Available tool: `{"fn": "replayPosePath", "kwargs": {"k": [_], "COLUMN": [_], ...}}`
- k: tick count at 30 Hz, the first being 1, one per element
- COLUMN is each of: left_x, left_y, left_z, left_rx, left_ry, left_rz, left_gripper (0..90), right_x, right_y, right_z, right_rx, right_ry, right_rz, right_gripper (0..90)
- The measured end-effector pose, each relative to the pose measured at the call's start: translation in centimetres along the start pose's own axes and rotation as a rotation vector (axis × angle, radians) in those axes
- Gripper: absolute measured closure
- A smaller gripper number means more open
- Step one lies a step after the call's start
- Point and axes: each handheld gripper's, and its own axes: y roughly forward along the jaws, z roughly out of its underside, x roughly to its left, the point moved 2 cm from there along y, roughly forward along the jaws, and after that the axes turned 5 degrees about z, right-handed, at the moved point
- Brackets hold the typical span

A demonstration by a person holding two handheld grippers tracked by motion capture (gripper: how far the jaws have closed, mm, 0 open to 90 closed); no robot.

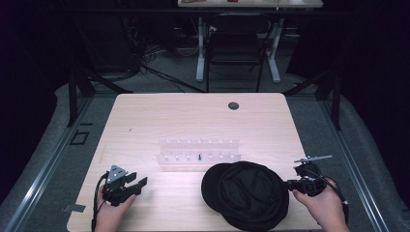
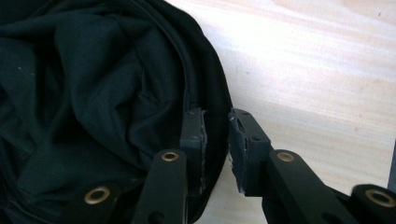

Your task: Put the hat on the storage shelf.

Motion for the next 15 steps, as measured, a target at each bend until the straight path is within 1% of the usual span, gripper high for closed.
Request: {"fn": "replayPosePath", "kwargs": {"k": [3, 4, 5, 8, 10, 13, 15], "left_x": [0.0, 0.02, 0.02, 0.01, -0.01, -0.03, -0.05], "left_y": [-0.01, 0.02, 0.02, 0.04, 0.09, 0.04, 0.07], "left_z": [0.0, 0.0, 0.0, 0.02, 0.03, 0.03, 0.04], "left_rx": [-0.002, -0.007, -0.007, 0.001, -0.005, -0.001, -0.005], "left_ry": [-0.002, -0.004, -0.004, -0.005, -0.005, -0.002, -0.002], "left_rz": [0.0, -0.001, -0.001, 0.0, -0.002, -0.001, -0.003], "left_gripper": [49.4, 49.4, 49.4, 49.4, 49.4, 49.4, 49.4], "right_x": [-0.2, -0.28, -0.28, -0.26, -0.24, -0.38, -0.51], "right_y": [0.11, 0.21, 0.21, 0.28, 0.32, 0.38, 0.44], "right_z": [-0.03, -0.01, -0.01, 0.0, 0.02, 0.13, 0.31], "right_rx": [0.036, 0.059, 0.059, 0.092, 0.098, 0.112, 0.113], "right_ry": [0.008, 0.015, 0.015, 0.03, 0.034, 0.046, 0.064], "right_rz": [-0.002, -0.009, -0.009, -0.018, -0.016, -0.016, -0.029], "right_gripper": [75.1, 75.0, 75.0, 74.1, 74.1, 74.1, 74.3]}}
